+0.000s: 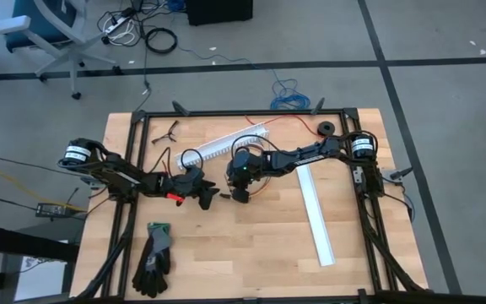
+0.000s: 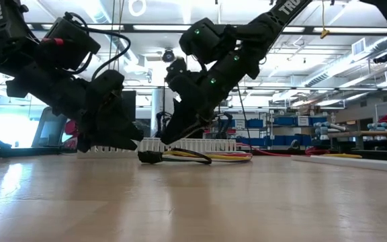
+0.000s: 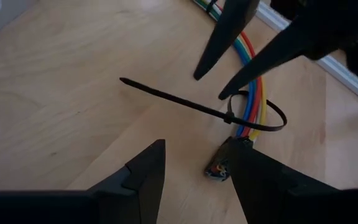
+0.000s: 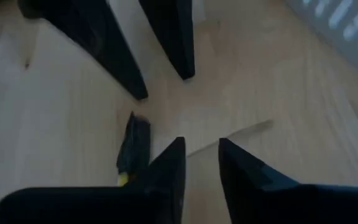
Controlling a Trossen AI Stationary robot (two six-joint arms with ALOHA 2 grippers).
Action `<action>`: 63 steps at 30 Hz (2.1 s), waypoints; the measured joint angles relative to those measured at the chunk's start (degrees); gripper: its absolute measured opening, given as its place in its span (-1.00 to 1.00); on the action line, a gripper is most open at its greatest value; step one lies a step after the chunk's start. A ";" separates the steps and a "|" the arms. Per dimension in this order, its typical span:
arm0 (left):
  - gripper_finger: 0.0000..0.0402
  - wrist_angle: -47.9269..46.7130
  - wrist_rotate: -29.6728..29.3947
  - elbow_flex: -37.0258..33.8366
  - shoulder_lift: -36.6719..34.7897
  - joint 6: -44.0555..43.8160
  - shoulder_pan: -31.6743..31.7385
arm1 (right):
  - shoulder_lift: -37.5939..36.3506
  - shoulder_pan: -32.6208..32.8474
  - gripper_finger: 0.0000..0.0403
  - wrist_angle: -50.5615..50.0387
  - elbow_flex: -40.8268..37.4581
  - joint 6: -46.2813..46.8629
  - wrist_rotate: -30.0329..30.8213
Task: Ziptie cables
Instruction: Wrap the cable wires with black zip tie
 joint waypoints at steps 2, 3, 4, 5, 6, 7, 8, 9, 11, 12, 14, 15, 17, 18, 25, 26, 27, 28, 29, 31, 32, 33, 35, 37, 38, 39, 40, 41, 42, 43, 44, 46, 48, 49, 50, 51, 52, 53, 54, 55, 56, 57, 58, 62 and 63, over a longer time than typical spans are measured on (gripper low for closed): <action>-0.10 0.37 0.00 0.00 0.00 0.00 0.00 | 1.19 0.00 -0.50 2.20 0.10 0.39 0.00; -0.10 0.38 0.00 0.00 0.00 0.00 0.00 | 1.64 0.00 -0.46 1.91 -0.05 0.94 -0.02; -0.10 0.49 0.00 0.01 0.00 -0.02 0.00 | 2.23 0.04 -0.43 2.97 -0.07 1.45 0.00; -0.10 0.49 0.00 0.02 0.00 -0.03 0.00 | 2.45 0.13 -0.41 3.09 -0.04 1.49 0.00; -0.10 0.44 0.00 0.00 0.00 -0.09 0.00 | 2.49 0.26 -0.39 2.35 -0.04 1.45 0.00; -0.10 0.53 0.02 0.00 0.00 -0.09 0.00 | 2.87 0.38 -0.38 2.84 -0.01 1.22 0.00; -0.10 0.51 0.02 0.00 0.00 -0.09 0.00 | 3.17 0.47 -0.37 3.33 0.13 1.02 0.03; -0.10 0.48 0.02 0.00 0.00 -0.09 0.00 | 3.26 0.56 -0.37 2.88 0.04 1.01 0.05; -0.10 0.49 0.03 0.00 0.01 -0.10 0.00 | 3.26 0.75 -0.39 2.87 0.00 1.02 0.42; -0.10 0.48 0.03 0.00 0.00 -0.11 0.00 | 3.26 0.91 -0.43 2.75 0.02 0.98 1.33; -0.10 0.44 0.04 0.00 0.02 -0.13 0.00 | 3.24 1.11 -0.56 1.53 0.02 0.44 3.13; -0.10 0.70 0.07 0.00 0.00 -0.13 0.00 | 3.26 1.11 -0.65 1.02 0.02 -0.34 3.50; -0.10 0.93 0.07 0.00 0.00 -0.09 0.00 | 3.26 1.11 -0.86 1.24 0.01 -2.30 3.55; -0.10 1.34 0.07 0.00 0.00 -0.09 0.00 | 3.26 1.11 -0.93 1.42 0.02 -3.01 3.73; -0.10 1.94 0.18 0.01 0.00 -0.07 0.00 | 1.67 1.11 -0.99 1.96 0.02 -4.81 8.39; -0.10 1.92 0.20 0.00 0.00 -0.07 0.00 | 1.09 1.11 -1.00 1.91 0.02 -5.02 8.54; -0.10 1.96 0.20 0.02 0.00 -0.09 0.00 | 0.41 1.11 -1.00 1.50 0.02 -5.10 8.53; -0.10 1.82 0.20 0.02 0.00 -0.11 0.00 | -0.28 1.11 -1.00 1.15 0.02 -5.16 8.57; -0.10 1.82 0.20 0.00 0.00 -0.11 0.00 | -1.01 1.09 -1.00 0.47 0.02 -5.18 8.59; -0.10 1.79 0.20 0.02 0.00 -0.11 0.00 | -2.39 1.11 -1.00 -1.80 0.02 -5.20 8.66; -0.10 1.65 0.20 0.01 0.00 -0.12 0.00 | -3.19 1.11 -1.00 -3.60 0.02 -5.06 8.69; -0.10 1.55 0.20 0.00 0.00 -0.13 0.00 | -4.05 1.11 -1.00 -5.65 0.02 -4.43 9.03; -0.10 1.56 0.18 0.00 0.00 -0.13 0.00 | -5.55 1.16 -1.00 -9.43 0.02 -1.22 10.88; -0.10 1.59 0.20 0.00 0.00 -0.11 0.00 | -6.41 1.16 -1.00 -12.64 0.02 3.83 12.09; -0.10 1.55 0.17 0.01 0.00 -0.01 0.00 | -6.60 1.18 -1.00 -13.67 0.03 6.25 11.88; -0.10 1.55 0.20 0.01 0.00 0.22 0.00 | -6.62 1.22 -1.00 -15.22 0.50 8.14 10.78; -0.10 1.50 0.18 0.00 0.00 0.66 0.00 | -6.62 1.30 -1.00 -17.61 1.32 9.04 9.51; -0.10 1.55 0.17 0.00 0.01 1.09 0.00 | -6.25 1.56 -1.00 -19.55 2.56 9.38 8.84; -0.10 1.59 0.17 0.02 0.00 1.26 0.00 | -5.63 2.03 -1.00 -20.80 4.23 9.42 8.70; -0.10 1.48 0.17 0.02 0.00 1.40 0.00 | -4.91 2.59 -1.00 -22.13 5.93 8.93 8.71; -0.10 1.41 0.17 0.00 0.00 1.44 0.00 | -4.06 3.31 -1.00 -23.44 7.80 8.09 8.97; -0.10 1.13 0.17 0.00 0.00 1.49 0.00 | -1.89 4.93 -1.00 -25.74 12.78 6.00 10.28; -0.10 0.10 0.20 0.00 0.00 1.51 0.00 | 0.66 6.40 -1.00 -28.68 18.77 3.97 12.02; -0.10 -0.70 0.27 0.02 0.00 1.51 0.00 | 2.22 6.99 -1.00 -31.66 22.38 3.33 13.29; -0.10 -1.52 0.40 0.02 0.00 1.46 0.00 | 4.05 7.47 -1.00 -35.00 25.77 3.08 14.51; -0.10 -2.61 0.54 0.01 0.00 1.32 0.00 | 6.20 7.72 -1.00 -38.36 29.09 3.15 15.36; -0.10 -3.58 0.61 0.00 0.00 1.13 0.00 | 8.43 7.74 -1.00 -41.98 32.17 3.70 16.06; -0.10 -4.34 0.63 0.00 0.00 0.89 0.00 | 10.71 7.55 -1.00 -45.65 35.01 4.83 16.57; -0.10 -5.20 0.63 0.00 0.00 0.34 0.00 | 12.88 7.19 -1.00 -48.73 37.68 5.70 16.91; -0.10 -5.80 0.65 0.00 0.00 -0.09 0.00 | 14.88 6.76 -1.00 -51.32 40.22 6.20 17.07; -0.10 -6.11 0.63 0.00 0.02 -0.28 0.00 | 16.58 6.41 -1.00 -53.46 42.24 6.43 17.25; -0.10 -6.02 0.63 0.00 0.00 -0.25 0.00 | 18.11 6.03 -1.00 -55.46 43.93 6.45 17.27; -0.10 -6.00 0.63 0.00 0.02 -0.22 0.00 | 19.27 5.69 -1.00 -57.00 45.25 6.47 17.33; -0.10 -6.07 0.83 0.00 0.02 -0.21 0.00 | 21.18 4.81 -0.97 -57.74 46.46 6.82 15.49; -0.10 -6.18 0.83 0.00 0.02 -0.13 0.00 | 21.17 4.64 -0.95 -57.63 46.52 6.95 14.32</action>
